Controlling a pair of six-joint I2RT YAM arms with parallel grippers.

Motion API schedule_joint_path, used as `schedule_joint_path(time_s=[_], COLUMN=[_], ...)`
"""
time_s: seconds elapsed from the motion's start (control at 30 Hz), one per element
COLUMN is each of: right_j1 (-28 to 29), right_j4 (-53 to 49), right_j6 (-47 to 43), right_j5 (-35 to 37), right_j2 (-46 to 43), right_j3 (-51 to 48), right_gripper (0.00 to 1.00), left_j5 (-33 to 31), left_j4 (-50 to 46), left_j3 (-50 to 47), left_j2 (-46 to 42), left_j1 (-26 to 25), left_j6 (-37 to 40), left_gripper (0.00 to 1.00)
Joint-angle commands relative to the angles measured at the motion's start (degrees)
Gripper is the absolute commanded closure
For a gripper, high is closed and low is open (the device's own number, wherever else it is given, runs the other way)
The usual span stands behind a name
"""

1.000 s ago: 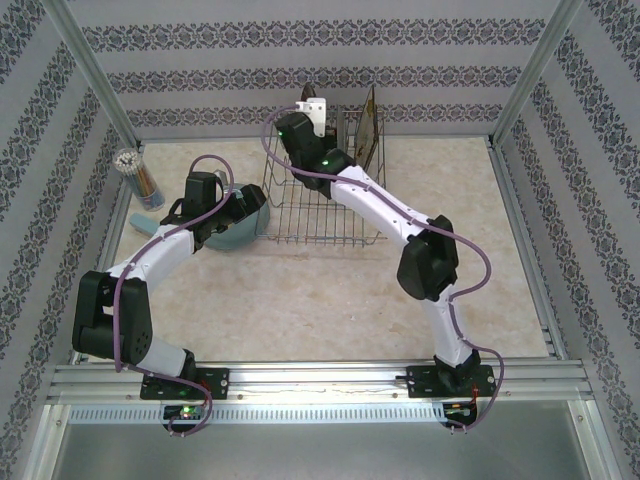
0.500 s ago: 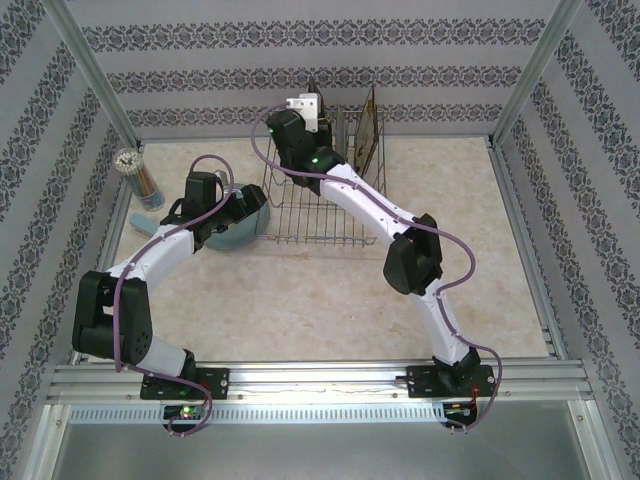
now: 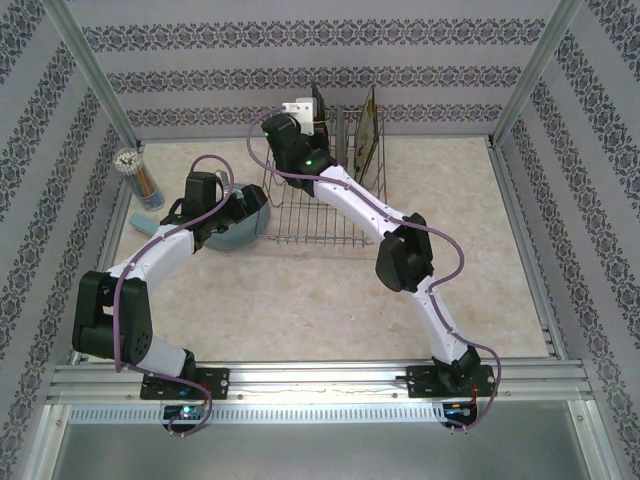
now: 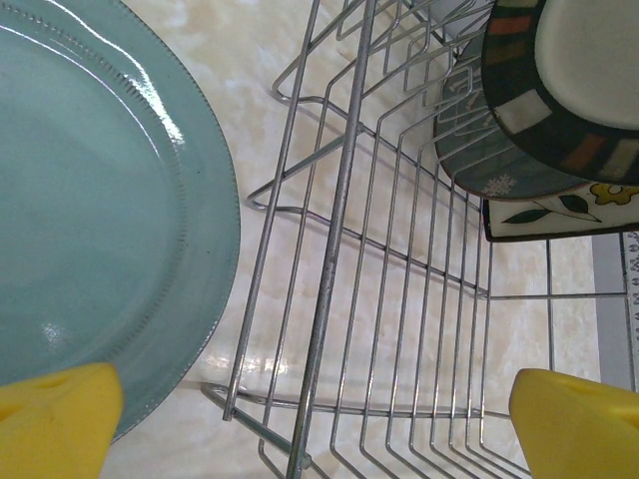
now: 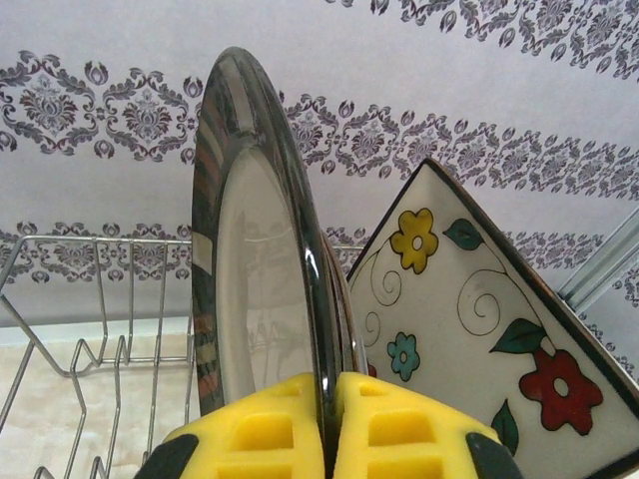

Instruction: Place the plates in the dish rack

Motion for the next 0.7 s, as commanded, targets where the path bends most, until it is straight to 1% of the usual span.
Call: schedule_joint_path(time_s=[0.0, 0.37, 0.67], right_j1=[0.43, -0.13, -0.62], right_j4=[4.43, 3.76, 3.89], right_j6=[1.34, 1.5, 1.66], right_j5=[4.86, 6.87, 7.05], right_j2=[0.16, 2.8, 5.14], right_j3=[5.29, 7.67, 9.61], right_gripper=[1.0, 1.0, 1.0], left_j5=[0.57, 0.79, 1.05], left_j4=[1.0, 1.2, 1.29], left_j3=[0.97, 0.99, 1.08], left_j2=[-0.29, 0.41, 1.12], left_j1=[-0.78, -0.78, -0.65], left_j6=[1.23, 1.14, 1.14], left_gripper=[0.0, 0.0, 0.0])
